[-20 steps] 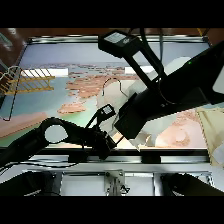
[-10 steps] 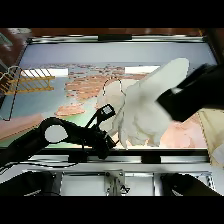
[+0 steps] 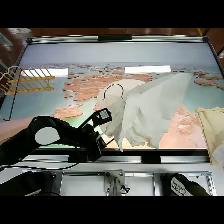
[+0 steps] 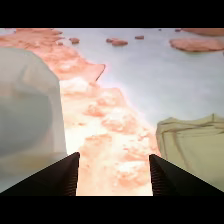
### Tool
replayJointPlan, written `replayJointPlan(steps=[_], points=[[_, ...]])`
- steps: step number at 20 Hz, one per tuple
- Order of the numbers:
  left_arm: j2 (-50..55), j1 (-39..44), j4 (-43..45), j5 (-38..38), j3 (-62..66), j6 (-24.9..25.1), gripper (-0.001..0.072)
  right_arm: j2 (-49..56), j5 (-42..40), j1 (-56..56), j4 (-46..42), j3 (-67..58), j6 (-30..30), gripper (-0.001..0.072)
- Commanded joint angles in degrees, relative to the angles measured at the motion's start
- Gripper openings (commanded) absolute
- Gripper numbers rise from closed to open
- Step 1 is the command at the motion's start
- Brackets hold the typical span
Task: Fold the shirts.
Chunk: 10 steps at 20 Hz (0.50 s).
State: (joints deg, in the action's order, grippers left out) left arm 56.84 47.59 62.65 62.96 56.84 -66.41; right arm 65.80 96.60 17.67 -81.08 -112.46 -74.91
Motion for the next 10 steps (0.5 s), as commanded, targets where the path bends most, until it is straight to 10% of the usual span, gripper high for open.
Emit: replayJointPlan(steps=[1,10], points=[[-1.0,-3.5,3.7,5.4,1.5,0.0,0.0048,6.0,3.3,8.0,24.2,0.0,22.1,0.0539],[0.3,-12.3,7.4,10.1,1.8,6.4,0.0048,13.2,2.4,-11.1,18.9,0.0,60.7,0.0541]])
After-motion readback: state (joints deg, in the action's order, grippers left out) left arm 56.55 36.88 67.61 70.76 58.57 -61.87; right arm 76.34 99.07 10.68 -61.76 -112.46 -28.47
